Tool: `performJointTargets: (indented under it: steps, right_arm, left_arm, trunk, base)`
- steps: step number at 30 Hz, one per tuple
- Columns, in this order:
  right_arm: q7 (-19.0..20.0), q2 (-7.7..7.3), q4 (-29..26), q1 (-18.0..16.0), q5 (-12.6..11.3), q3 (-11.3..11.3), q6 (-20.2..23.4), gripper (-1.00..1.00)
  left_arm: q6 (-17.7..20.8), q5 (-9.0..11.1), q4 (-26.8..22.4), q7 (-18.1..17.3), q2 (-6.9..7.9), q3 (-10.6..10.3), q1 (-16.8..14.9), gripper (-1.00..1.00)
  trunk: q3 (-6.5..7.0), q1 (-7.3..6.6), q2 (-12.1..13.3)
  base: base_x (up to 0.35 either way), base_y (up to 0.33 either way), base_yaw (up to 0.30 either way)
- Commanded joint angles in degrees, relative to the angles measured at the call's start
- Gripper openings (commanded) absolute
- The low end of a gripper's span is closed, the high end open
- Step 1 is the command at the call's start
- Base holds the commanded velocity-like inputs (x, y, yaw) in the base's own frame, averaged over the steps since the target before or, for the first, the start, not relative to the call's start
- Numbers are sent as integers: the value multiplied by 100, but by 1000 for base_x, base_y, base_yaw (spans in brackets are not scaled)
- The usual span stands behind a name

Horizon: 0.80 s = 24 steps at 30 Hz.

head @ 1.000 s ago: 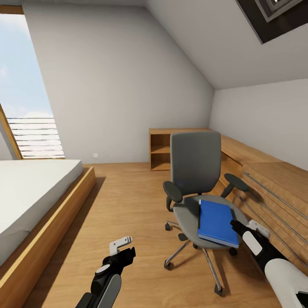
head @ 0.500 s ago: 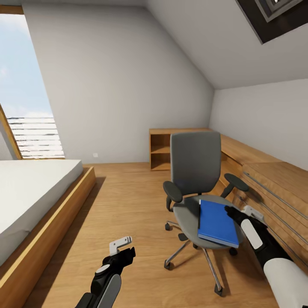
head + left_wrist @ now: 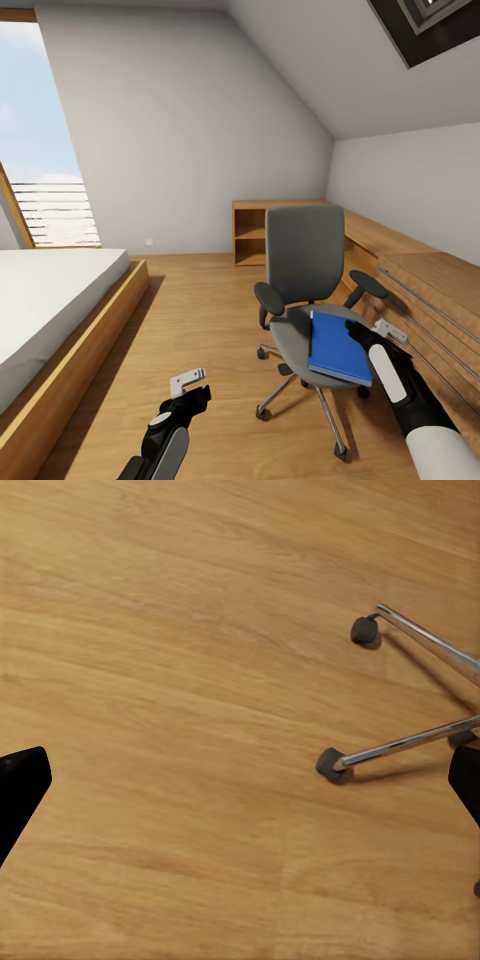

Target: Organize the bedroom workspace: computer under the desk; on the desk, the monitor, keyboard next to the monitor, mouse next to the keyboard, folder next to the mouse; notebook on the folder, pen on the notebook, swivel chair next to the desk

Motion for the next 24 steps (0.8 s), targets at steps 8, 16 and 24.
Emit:
performJointTargets:
  steps: [8,16,24]
  right_arm:
    - [-51,19,-58,6,-54,0,25,100]
    - [-51,19,-57,6,-42,0,-10,100]
    - [-38,11,-43,6,-48,-8,-25,100]
  left_arm:
    - [7,47,-8,47,1,-2,-4,100]
    - [2,49,0,47,1,-10,-4,100]
    - [9,45,1,47,1,-10,-4,100]
  trunk:
    - [-6,-1,-3]
    - [-6,-1,-3]
    - [-6,-1,-3]
  base:
    - [0,0,0]
    - [156,0,0]
    - [315,0,0]
